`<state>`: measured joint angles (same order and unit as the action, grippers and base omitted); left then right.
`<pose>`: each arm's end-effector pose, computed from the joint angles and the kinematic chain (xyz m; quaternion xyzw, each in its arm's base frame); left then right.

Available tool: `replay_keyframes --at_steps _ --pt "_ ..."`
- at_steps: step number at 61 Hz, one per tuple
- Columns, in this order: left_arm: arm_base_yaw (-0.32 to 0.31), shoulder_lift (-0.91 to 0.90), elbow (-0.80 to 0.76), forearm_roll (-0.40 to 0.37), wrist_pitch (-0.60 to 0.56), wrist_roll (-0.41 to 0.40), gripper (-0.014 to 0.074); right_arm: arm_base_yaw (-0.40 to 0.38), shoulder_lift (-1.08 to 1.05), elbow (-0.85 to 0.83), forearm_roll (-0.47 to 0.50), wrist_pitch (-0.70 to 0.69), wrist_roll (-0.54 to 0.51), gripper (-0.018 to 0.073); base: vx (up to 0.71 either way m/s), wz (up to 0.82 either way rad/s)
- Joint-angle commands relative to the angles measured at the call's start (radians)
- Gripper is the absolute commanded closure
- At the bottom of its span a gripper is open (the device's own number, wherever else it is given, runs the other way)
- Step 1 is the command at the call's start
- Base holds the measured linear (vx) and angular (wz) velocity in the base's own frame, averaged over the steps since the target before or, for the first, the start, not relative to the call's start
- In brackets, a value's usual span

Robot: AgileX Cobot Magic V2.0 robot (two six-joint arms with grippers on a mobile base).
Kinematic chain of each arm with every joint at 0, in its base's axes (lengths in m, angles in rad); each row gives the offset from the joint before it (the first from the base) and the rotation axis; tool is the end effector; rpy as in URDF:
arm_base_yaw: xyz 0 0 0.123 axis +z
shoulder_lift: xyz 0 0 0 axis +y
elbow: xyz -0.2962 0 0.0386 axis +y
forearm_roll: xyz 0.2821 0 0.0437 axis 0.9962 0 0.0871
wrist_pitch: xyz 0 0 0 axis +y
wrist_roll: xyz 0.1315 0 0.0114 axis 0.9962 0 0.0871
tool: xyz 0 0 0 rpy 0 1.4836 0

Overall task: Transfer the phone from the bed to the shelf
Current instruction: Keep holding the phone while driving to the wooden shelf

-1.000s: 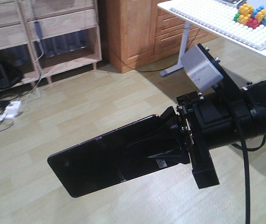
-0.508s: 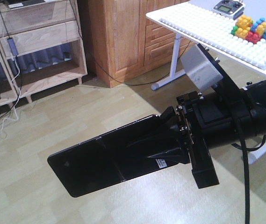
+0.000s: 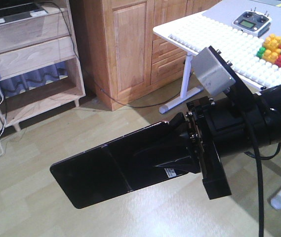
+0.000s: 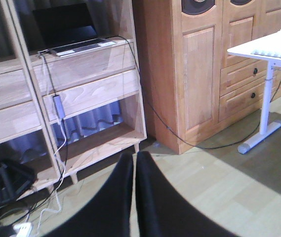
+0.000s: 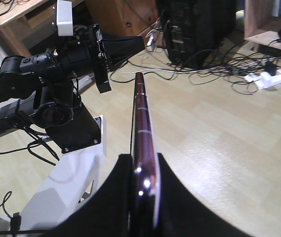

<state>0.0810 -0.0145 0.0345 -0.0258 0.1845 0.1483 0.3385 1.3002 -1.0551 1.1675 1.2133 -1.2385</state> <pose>0.1169 0.0089 0.1798 0.0172 0.7471 0.0659 0.6612 0.2265 0.2003 0.3375 -0.4899 0.6849 0.4437 0.3067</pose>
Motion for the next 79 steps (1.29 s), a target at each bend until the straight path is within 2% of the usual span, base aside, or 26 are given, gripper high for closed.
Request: replay_keyframes --at_steps 1,33,79 --pt "-0.002 -0.011 -0.023 -0.009 -0.072 -0.006 0.0595 -0.003 -0.029 -0.029 0.089 0.074 -0.008 0.0561 0.46 -0.03" --pt "-0.002 -0.011 -0.023 -0.009 -0.072 -0.006 0.0595 -0.003 -0.029 -0.029 0.089 0.074 -0.008 0.0561 0.44 0.06" --pt "-0.002 -0.011 -0.023 -0.009 -0.072 -0.006 0.0595 -0.003 -0.029 -0.029 0.089 0.074 -0.008 0.0561 0.44 0.25"
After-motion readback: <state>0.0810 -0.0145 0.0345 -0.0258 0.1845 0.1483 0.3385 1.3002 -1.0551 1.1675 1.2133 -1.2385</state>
